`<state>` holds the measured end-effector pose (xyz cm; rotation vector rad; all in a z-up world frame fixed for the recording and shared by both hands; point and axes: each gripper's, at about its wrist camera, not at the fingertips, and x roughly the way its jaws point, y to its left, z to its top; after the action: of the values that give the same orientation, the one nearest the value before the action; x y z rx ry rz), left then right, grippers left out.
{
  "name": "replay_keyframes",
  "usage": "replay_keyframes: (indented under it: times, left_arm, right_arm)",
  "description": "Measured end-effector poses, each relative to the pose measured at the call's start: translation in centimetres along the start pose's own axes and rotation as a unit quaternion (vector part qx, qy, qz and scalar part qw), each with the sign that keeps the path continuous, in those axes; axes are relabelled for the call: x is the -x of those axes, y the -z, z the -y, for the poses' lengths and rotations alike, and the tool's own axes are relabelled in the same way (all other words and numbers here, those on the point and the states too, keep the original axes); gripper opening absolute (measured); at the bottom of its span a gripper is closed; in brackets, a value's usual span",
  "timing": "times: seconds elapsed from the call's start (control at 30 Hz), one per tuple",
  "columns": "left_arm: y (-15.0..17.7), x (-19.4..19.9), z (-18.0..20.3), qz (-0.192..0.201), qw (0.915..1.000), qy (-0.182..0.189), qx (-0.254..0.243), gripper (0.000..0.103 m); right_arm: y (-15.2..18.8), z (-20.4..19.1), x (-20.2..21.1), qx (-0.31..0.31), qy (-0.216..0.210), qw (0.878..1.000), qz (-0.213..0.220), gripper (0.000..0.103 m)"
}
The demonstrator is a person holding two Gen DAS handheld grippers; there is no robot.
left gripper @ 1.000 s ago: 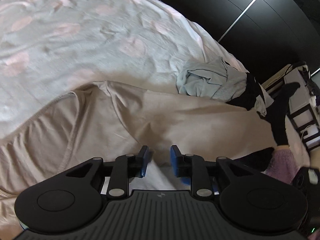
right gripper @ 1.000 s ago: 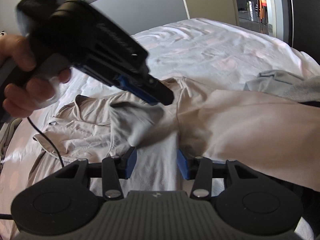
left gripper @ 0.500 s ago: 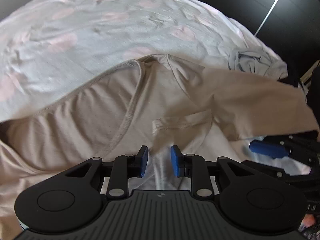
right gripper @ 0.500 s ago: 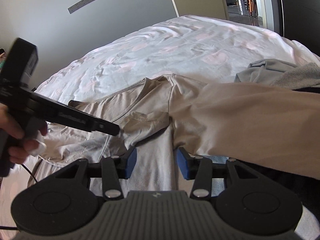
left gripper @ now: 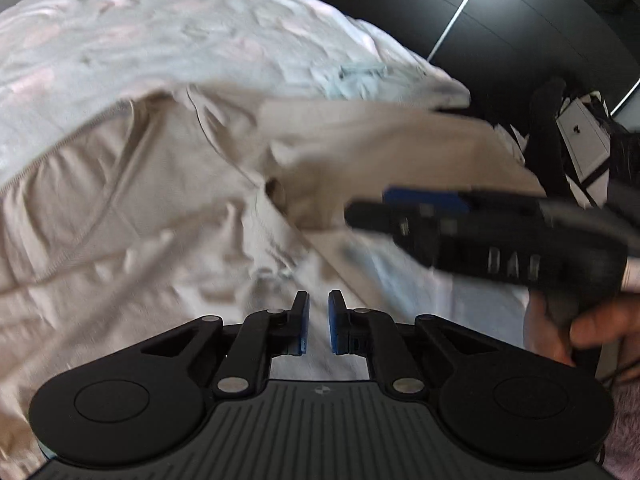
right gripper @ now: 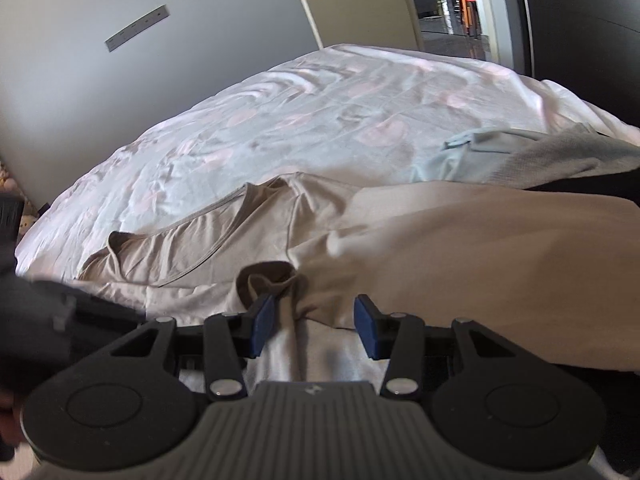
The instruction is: Fold clothes
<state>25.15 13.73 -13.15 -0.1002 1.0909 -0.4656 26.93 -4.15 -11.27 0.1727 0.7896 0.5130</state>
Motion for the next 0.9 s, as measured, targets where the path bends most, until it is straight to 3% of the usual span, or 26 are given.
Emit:
replay_keyframes:
  times: [0.07,0.2,0.43,0.53,0.7,0.77,0.9]
  left_arm:
    - [1.1,0.3,0.2,0.0,1.0,-0.003,0.004,0.017]
    - [3.3,2.6,-0.4,0.012,0.9996,0.0,0.026,0.019]
    - [6.1,9.8,-5.1,0.051,0.9933,-0.095,0.041,0.02]
    - [6.6,13.1,-9.3,0.064,0.9841,-0.153,0.065,0.021]
    - [6.0,16.8,-17.3,0.082,0.9604,-0.233,0.129,0.024]
    - [5.5,16.4,-20.4,0.078,0.9536,-0.242,0.161,0.028]
    - [4.4,15.8,-26.7,0.068,0.9372,-0.259,0.223,0.029]
  right_arm:
    - [-0.1,0.2,0.2,-0.006,-0.005,1.0,0.004,0.048]
    - [-0.3,0.0,0.4,-0.013,-0.025,0.999,0.018,0.048]
    - [-0.9,-0.4,-1.9,-0.061,-0.072,0.995,0.009,0.048]
    - [-1.2,-1.2,-2.9,-0.05,-0.066,0.997,0.008,0.048]
    - [-1.6,-2.5,-4.1,-0.012,-0.046,0.999,0.012,0.048]
    - [-1.8,-3.0,-4.6,0.003,-0.04,0.999,0.015,0.047]
    - [-2.2,-3.8,-5.1,0.025,-0.034,0.999,0.025,0.047]
